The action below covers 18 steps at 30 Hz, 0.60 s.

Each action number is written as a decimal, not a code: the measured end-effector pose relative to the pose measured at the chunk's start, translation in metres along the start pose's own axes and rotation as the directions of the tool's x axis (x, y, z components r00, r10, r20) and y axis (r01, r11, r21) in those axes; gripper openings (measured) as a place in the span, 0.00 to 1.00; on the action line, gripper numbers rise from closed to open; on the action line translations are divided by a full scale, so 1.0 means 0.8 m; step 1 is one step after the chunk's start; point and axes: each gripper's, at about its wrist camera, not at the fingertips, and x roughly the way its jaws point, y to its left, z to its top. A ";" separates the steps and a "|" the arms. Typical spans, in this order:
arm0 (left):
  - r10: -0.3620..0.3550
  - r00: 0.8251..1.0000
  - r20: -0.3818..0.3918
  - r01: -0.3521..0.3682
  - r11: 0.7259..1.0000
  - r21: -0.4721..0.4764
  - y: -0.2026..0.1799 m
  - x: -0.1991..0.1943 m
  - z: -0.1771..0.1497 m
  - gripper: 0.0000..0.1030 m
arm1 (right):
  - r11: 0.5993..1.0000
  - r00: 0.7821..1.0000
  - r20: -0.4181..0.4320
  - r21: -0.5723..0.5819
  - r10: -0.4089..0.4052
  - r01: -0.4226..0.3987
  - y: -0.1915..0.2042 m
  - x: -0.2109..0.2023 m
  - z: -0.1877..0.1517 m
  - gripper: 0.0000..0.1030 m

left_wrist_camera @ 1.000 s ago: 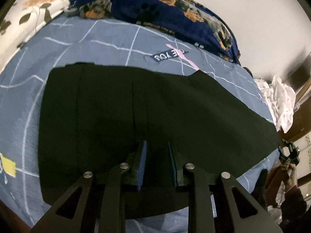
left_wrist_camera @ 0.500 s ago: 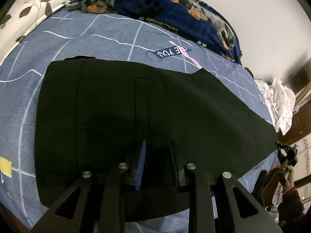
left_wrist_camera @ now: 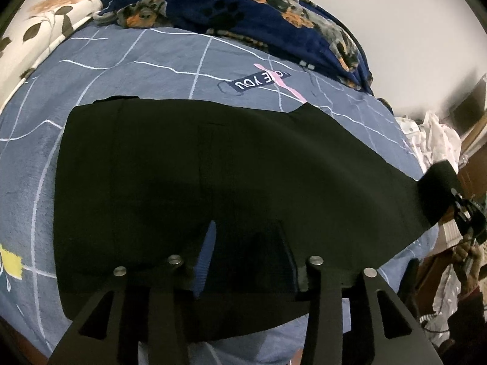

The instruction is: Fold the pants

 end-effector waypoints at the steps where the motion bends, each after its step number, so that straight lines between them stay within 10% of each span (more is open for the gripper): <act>1: 0.001 1.000 0.000 -0.001 1.000 0.002 -0.001 0.000 0.000 0.43 | 1.000 1.000 -0.022 -0.017 0.013 -0.013 0.013 0.009 -0.009 0.13; 18: -0.013 1.000 -0.008 0.013 1.000 0.006 -0.003 -0.005 -0.004 0.52 | 0.956 0.948 -0.297 -0.291 -0.116 0.026 0.107 0.127 -0.132 0.13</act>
